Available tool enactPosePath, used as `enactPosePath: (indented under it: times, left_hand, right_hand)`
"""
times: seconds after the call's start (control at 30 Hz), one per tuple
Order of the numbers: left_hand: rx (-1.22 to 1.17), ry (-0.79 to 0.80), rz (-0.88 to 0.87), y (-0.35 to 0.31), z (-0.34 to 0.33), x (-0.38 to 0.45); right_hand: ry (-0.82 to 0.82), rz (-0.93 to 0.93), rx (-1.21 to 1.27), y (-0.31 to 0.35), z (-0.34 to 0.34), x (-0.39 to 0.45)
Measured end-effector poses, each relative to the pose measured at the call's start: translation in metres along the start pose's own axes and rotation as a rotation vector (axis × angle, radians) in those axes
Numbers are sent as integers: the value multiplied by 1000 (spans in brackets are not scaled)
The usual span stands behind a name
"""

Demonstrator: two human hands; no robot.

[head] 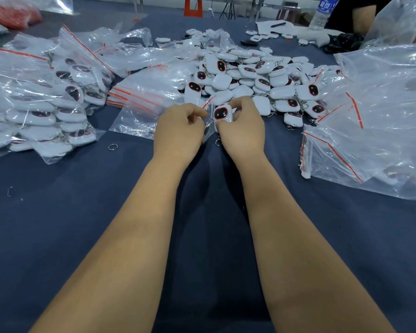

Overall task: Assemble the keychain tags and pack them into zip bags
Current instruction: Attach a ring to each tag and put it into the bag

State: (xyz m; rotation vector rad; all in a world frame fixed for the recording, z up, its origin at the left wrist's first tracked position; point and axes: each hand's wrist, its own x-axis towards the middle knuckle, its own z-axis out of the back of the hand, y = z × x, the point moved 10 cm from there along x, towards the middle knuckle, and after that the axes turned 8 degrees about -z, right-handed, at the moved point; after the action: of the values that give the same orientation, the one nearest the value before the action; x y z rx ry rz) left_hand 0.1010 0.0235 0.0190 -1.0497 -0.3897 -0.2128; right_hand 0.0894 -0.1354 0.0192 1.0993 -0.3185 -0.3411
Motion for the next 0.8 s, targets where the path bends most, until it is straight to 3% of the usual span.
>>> enactPosePath:
  times: [0.17,0.4,0.8]
  left_hand:
    - [-73,-10,28,2,1,1]
    - [-209,13,96,3,-1,-2]
    - [-144,38,80,1,-3,-2]
  right_hand:
    - [201,-132,491,-5,-17,1]
    - [278,-114,412,-3,-27,0]
    - [329,-85,393,3,-30,-3]
